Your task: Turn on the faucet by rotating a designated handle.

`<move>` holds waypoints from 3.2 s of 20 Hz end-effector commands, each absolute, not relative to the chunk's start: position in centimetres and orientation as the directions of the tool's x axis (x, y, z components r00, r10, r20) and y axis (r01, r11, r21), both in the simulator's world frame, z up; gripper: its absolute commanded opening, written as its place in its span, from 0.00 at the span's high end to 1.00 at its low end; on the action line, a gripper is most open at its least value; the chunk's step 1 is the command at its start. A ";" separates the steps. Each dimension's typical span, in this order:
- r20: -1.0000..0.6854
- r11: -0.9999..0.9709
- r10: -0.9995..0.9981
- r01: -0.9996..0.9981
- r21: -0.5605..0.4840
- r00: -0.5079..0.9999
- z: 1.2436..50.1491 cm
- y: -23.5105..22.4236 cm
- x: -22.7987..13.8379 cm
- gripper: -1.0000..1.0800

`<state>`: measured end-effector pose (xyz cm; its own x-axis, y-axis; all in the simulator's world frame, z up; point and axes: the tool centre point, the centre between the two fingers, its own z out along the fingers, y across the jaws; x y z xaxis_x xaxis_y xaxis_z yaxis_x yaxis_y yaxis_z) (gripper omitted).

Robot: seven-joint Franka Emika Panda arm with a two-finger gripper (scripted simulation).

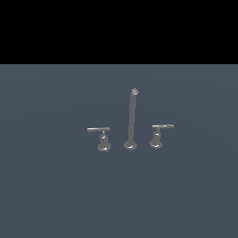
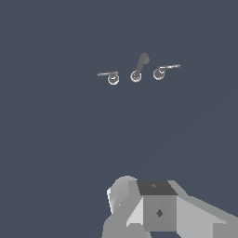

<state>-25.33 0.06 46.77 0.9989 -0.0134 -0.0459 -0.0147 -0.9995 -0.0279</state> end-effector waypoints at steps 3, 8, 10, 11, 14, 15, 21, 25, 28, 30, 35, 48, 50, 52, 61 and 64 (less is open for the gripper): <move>-0.046 -0.999 -0.016 -0.017 -0.028 0.999 46.7 0.1 -25.3 1.00; -0.046 -0.999 -0.041 -0.042 -0.027 0.998 46.1 0.5 -25.1 1.00; -0.046 -0.998 -0.059 -0.060 -0.026 0.997 45.6 0.8 -25.0 1.00; -0.045 -0.997 -0.070 -0.071 -0.026 0.997 45.3 1.0 -24.9 1.00; -0.045 -0.994 -0.109 -0.110 -0.025 0.993 44.3 1.6 -24.6 1.00; -0.045 -0.992 -0.124 -0.125 -0.024 0.991 43.9 1.9 -24.5 1.00; -0.043 -0.971 -0.239 -0.240 -0.020 0.970 41.0 3.7 -23.3 1.00; -0.042 -0.945 -0.327 -0.327 -0.018 0.944 38.6 5.0 -22.3 1.00; -0.040 -0.920 -0.391 -0.391 -0.016 0.920 36.9 5.9 -21.4 1.00; -0.039 -0.901 -0.432 -0.433 -0.015 0.901 35.7 6.5 -20.8 1.00; -0.037 -0.846 -0.532 -0.533 -0.012 0.846 32.8 7.8 -19.1 1.00; -0.031 -0.665 -0.746 -0.747 -0.009 0.665 25.5 10.2 -14.2 1.00; -0.030 -0.635 -0.772 -0.773 -0.009 0.635 24.4 10.4 -13.5 1.00; -0.029 -0.605 -0.796 -0.796 -0.009 0.605 23.4 10.5 -12.7 1.00; -0.024 -0.469 -0.883 -0.883 -0.007 0.469 19.3 10.9 -9.6 1.00; -0.022 -0.424 -0.906 -0.906 -0.006 0.424 18.0 10.8 -8.6 1.00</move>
<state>-9.12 10.84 18.65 0.4475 -0.8940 -0.0234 -0.8943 -0.4475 -0.0058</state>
